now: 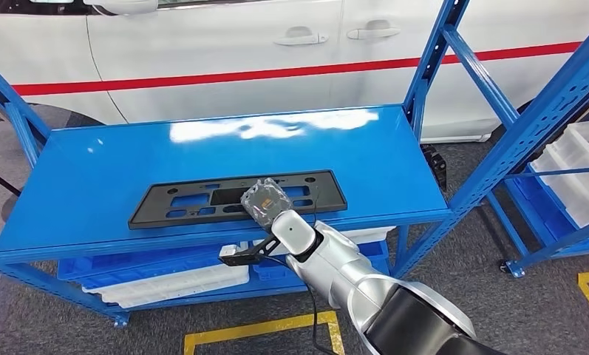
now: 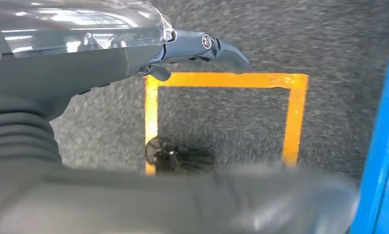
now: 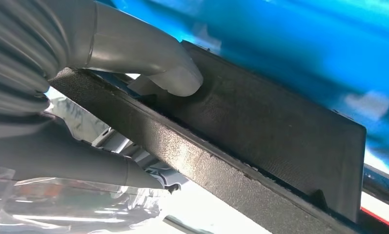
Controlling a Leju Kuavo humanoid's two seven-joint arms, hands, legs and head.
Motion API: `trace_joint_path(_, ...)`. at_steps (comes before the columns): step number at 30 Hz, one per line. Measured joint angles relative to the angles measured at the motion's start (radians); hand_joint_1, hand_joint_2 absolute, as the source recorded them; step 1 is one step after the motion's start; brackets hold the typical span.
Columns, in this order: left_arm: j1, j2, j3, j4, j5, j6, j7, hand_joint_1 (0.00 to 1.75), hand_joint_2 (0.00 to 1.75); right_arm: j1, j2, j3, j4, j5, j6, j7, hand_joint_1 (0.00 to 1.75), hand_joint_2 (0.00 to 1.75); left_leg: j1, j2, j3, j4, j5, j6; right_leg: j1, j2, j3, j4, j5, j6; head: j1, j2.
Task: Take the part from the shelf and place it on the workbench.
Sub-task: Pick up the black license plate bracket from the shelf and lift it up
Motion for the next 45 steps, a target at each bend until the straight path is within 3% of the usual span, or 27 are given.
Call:
trace_joint_path(1, -0.001, 0.0, -0.001, 0.0, 0.0, 0.003, -0.004, 0.0, 1.75, -0.002, 0.0, -0.002, 0.0, -0.006, -0.007, -0.003, 1.75, 1.75, -0.002, 0.0, -0.002, 0.002, -0.001, -0.005, 0.002, 0.001, 0.014, -0.032, 0.007, -0.003, 0.0, 0.0)
trace_joint_path(5, -0.005, 0.0, -0.006, 0.0, -0.002, 0.013, 0.001, 0.0, 1.75, -0.006, -0.002, -0.024, -0.004, -0.058, -0.071, -0.036, 1.75, 1.75, 0.001, 0.002, -0.012, 0.022, -0.015, -0.027, 0.001, 0.003, 0.017, -0.048, 0.009, -0.02, 0.0, 0.0)
trace_joint_path(6, -0.006, 0.0, -0.008, 0.0, -0.003, 0.012, 0.001, 0.0, 1.75, -0.008, -0.002, -0.037, -0.008, -0.087, -0.103, -0.056, 1.75, 1.75, 0.002, 0.003, -0.025, 0.052, -0.033, -0.031, -0.002, 0.003, 0.018, -0.05, 0.01, -0.025, 0.0, 0.0)
trace_joint_path(9, -0.01, 0.001, -0.017, 0.0, -0.003, 0.009, -0.003, 0.0, 1.75, -0.017, -0.003, -0.105, -0.033, -0.202, -0.21, -0.139, 1.75, 1.75, 0.006, 0.004, -0.109, 0.237, -0.121, -0.042, -0.001, 0.002, 0.019, -0.051, 0.009, -0.033, 0.0, 0.0)
trace_joint_path(10, -0.01, 0.002, -0.02, 0.0, -0.002, 0.01, -0.002, 0.0, 1.75, -0.02, -0.004, -0.13, -0.043, -0.233, -0.234, -0.165, 1.75, 1.75, 0.007, 0.004, -0.13, 0.28, -0.131, -0.045, -0.001, 0.002, 0.02, -0.05, 0.008, -0.033, 0.0, 0.0)
trace_joint_path(11, -0.011, 0.002, -0.021, 0.0, -0.002, 0.011, 0.0, 0.0, 1.75, -0.021, -0.007, -0.151, -0.052, -0.256, -0.249, -0.185, 1.75, 1.75, 0.008, 0.004, -0.133, 0.283, -0.119, -0.047, -0.001, 0.002, 0.021, -0.05, 0.007, -0.033, 0.0, 0.0)
trace_joint_path(12, -0.011, 0.002, -0.022, 0.0, -0.002, 0.011, 0.002, 0.0, 1.75, -0.022, -0.01, -0.172, -0.062, -0.279, -0.259, -0.208, 1.75, 1.75, 0.009, 0.004, -0.119, 0.247, -0.09, -0.047, -0.001, 0.002, 0.022, -0.048, 0.006, -0.031, 0.0, 0.0)
trace_joint_path(14, -0.014, 0.002, -0.023, 0.0, 0.0, 0.011, 0.003, 0.0, 1.75, -0.023, -0.015, -0.213, -0.085, -0.34, -0.272, -0.264, 1.75, 1.75, 0.01, 0.004, -0.06, 0.117, -0.024, -0.042, -0.002, 0.004, 0.023, -0.045, 0.002, -0.026, 0.0, 0.0)
trace_joint_path(15, -0.015, 0.002, -0.023, 0.0, 0.003, 0.008, 0.002, 0.0, 1.75, -0.023, -0.017, -0.235, -0.1, -0.388, -0.281, -0.307, 1.75, 1.75, 0.008, 0.004, -0.034, 0.061, -0.006, -0.038, -0.001, 0.005, 0.021, -0.042, 0.001, -0.022, 0.0, 0.0)
trace_joint_path(17, -0.017, 0.002, -0.023, 0.0, 0.012, 0.0, 0.0, 0.0, 1.75, -0.011, -0.025, -0.282, -0.154, -0.543, -0.276, -0.431, 1.75, 1.75, 0.003, 0.002, -0.017, 0.02, -0.004, -0.027, 0.002, 0.006, 0.015, -0.04, 0.002, -0.012, 0.0, 0.0)
trace_joint_path(19, -0.017, 0.002, -0.023, 0.0, 0.024, -0.012, -0.006, 0.0, 1.75, 0.036, -0.048, -0.338, -0.284, -0.791, -0.192, -0.575, 1.75, 1.75, 0.003, -0.002, -0.018, 0.015, -0.002, -0.014, 0.004, 0.003, 0.013, -0.04, 0.001, 0.0, 0.0, 0.0)
trace_joint_path(21, -0.014, 0.001, -0.023, 0.0, 0.032, -0.022, -0.015, 0.0, 1.75, 0.098, -0.083, -0.389, -0.467, -1.019, -0.084, -0.637, 1.75, 1.75, 0.006, -0.006, -0.017, 0.009, 0.002, 0.0, 0.002, 0.001, 0.003, -0.014, -0.021, 0.012, 0.0, 0.0)
trace_joint_path(24, -0.011, 0.002, -0.023, 0.0, 0.036, -0.026, -0.02, 0.0, 1.75, 0.154, -0.133, -0.434, -0.665, -1.106, -0.028, -0.627, 1.75, 1.75, 0.005, -0.004, -0.017, 0.007, 0.003, 0.014, -0.002, 0.0, -0.084, 0.162, -0.109, 0.025, 0.0, 0.0)
trace_joint_path(25, -0.01, 0.002, -0.023, 0.0, 0.037, -0.026, -0.02, 0.0, 1.75, 0.169, -0.144, -0.442, -0.704, -1.097, -0.026, -0.625, 1.75, 1.75, 0.004, -0.003, -0.016, 0.007, 0.002, 0.015, -0.003, 0.0, -0.115, 0.22, -0.128, 0.027, 0.0, 0.0)
trace_joint_path(26, -0.01, 0.002, -0.023, 0.0, 0.037, -0.026, -0.02, 0.0, 1.75, 0.183, -0.152, -0.447, -0.734, -1.097, -0.023, -0.629, 1.75, 1.75, 0.004, -0.002, -0.016, 0.007, 0.002, 0.016, -0.003, 0.0, -0.133, 0.248, -0.128, 0.027, 0.0, 0.0)
trace_joint_path(27, -0.01, 0.002, -0.023, 0.0, 0.039, -0.026, -0.021, 0.0, 1.75, 0.197, -0.158, -0.451, -0.761, -1.11, -0.014, -0.638, 1.75, 1.75, 0.003, -0.001, -0.016, 0.008, 0.001, 0.015, -0.004, 0.0, -0.133, 0.24, -0.11, 0.026, 0.0, 0.0)
trace_joint_path(28, -0.011, 0.002, -0.023, 0.0, 0.041, -0.028, -0.023, 0.0, 1.75, 0.211, -0.165, -0.455, -0.793, -1.152, 0.011, -0.658, 1.75, 1.75, 0.003, 0.0, -0.015, 0.009, 0.0, 0.015, -0.004, 0.0, -0.113, 0.193, -0.077, 0.024, 0.0, 0.0)
trace_joint_path(30, -0.012, 0.002, -0.023, 0.0, 0.048, -0.035, -0.029, 0.0, 1.75, 0.251, -0.189, -0.467, -0.893, -1.314, 0.118, -0.706, 1.75, 1.75, 0.0, -0.004, -0.015, 0.012, -0.003, 0.012, -0.001, -0.001, -0.044, 0.052, -0.012, 0.014, 0.0, 0.0)
trace_joint_path(31, -0.01, 0.002, -0.022, 0.0, 0.053, -0.042, -0.033, 0.0, 1.75, 0.278, -0.205, -0.473, -0.963, -1.423, 0.199, -0.72, 1.75, 1.75, -0.002, -0.007, -0.015, 0.014, -0.005, 0.009, 0.001, -0.002, -0.017, 0.0, 0.004, 0.01, 0.0, 0.0)
trace_joint_path(33, 0.0, 0.001, -0.021, 0.0, 0.063, -0.053, -0.039, 0.0, 1.75, 0.347, -0.242, -0.486, -1.116, -1.637, 0.396, -0.711, 1.75, 1.75, -0.004, -0.013, -0.015, 0.015, -0.009, 0.0, 0.005, -0.003, 0.002, -0.037, 0.006, 0.004, 0.0, 0.0)
trace_joint_path(36, 0.019, 0.002, -0.018, 0.0, 0.073, -0.057, -0.019, 0.0, 1.75, 0.462, -0.281, -0.494, -1.307, -1.88, 0.689, -0.67, 1.75, 1.75, -0.003, -0.01, -0.014, 0.028, -0.028, -0.015, -0.002, -0.003, 0.011, -0.048, 0.007, -0.01, 0.0, 0.0)
trace_joint_path(37, 0.023, 0.002, -0.017, 0.0, 0.073, -0.056, -0.001, 0.0, 1.75, 0.496, -0.285, -0.489, -1.357, -1.923, 0.763, -0.663, 1.75, 1.75, -0.003, -0.007, -0.025, 0.058, -0.05, -0.02, -0.005, -0.003, 0.015, -0.052, 0.008, -0.015, 0.0, 0.0)
trace_joint_path(40, 0.027, 0.003, -0.013, 0.0, 0.072, -0.045, 0.072, 0.0, 1.75, 0.59, -0.297, -0.46, -1.476, -1.986, 0.914, -0.662, 1.75, 1.75, 0.002, -0.001, -0.103, 0.235, -0.143, -0.032, -0.006, -0.005, 0.021, -0.052, 0.007, -0.023, 0.0, 0.0)
trace_joint_path(41, 0.03, 0.004, -0.012, 0.0, 0.071, -0.038, 0.097, 0.0, 1.75, 0.618, -0.301, -0.449, -1.503, -1.993, 0.943, -0.667, 1.75, 1.75, 0.002, 0.0, -0.12, 0.274, -0.155, -0.034, -0.005, -0.005, 0.021, -0.051, 0.007, -0.024, 0.0, 0.0)
trace_joint_path(42, 0.032, 0.004, -0.01, 0.0, 0.07, -0.031, 0.119, 0.0, 1.75, 0.642, -0.306, -0.44, -1.525, -1.997, 0.965, -0.676, 1.75, 1.75, 0.003, 0.0, -0.119, 0.276, -0.147, -0.035, -0.005, -0.005, 0.02, -0.05, 0.007, -0.024, 0.0, 0.0)
trace_joint_path(43, 0.034, 0.004, -0.008, 0.0, 0.068, -0.024, 0.137, 0.0, 1.75, 0.66, -0.31, -0.433, -1.543, -1.999, 0.984, -0.686, 1.75, 1.75, 0.003, 0.001, -0.098, 0.24, -0.123, -0.034, -0.005, -0.004, 0.02, -0.048, 0.006, -0.023, 0.0, 0.0)
trace_joint_path(45, 0.035, 0.006, -0.005, 0.0, 0.058, -0.012, 0.163, 0.0, 1.75, 0.682, -0.319, -0.425, -1.572, -1.999, 1.023, -0.716, 1.75, 1.75, 0.001, 0.001, -0.025, 0.104, -0.063, -0.028, -0.003, -0.002, 0.019, -0.045, 0.006, -0.02, 0.0, 0.0)
